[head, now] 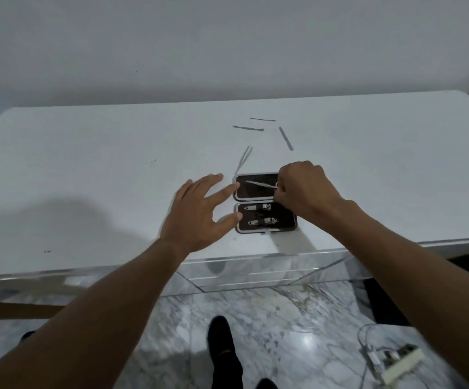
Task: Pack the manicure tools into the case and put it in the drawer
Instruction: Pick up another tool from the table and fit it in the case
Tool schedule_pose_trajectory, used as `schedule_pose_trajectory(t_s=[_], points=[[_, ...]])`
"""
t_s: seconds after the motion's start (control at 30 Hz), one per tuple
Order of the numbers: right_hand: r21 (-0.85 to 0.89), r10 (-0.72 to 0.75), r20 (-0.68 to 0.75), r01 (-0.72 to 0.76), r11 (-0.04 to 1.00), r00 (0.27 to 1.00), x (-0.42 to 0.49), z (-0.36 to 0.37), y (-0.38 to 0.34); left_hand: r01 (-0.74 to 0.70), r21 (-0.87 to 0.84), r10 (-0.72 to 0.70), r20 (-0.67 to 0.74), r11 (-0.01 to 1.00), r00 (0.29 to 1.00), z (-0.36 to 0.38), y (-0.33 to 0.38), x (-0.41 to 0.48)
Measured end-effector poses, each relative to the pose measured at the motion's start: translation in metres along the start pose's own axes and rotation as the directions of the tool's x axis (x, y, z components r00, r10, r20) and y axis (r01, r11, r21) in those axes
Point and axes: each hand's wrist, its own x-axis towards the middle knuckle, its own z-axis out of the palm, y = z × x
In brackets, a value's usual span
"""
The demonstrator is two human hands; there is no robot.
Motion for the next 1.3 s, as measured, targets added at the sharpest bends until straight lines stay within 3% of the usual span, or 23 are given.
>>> schedule_pose_trajectory(t_s=[0.87, 1.3], points=[[-0.213, -0.148, 0.097, 0.166, 0.963, 0.984, -0.045, -0.002, 0.018, -0.003, -0.001, 0.003, -0.02, 1.0, 1.0, 0.002, -0.001, 0.001], [-0.186, -0.196, 0.099, 0.212, 0.96, 0.976, -0.035, 0.0, -0.001, -0.003, 0.001, 0.003, -0.02, 1.0, 1.0, 0.003, -0.001, 0.001]])
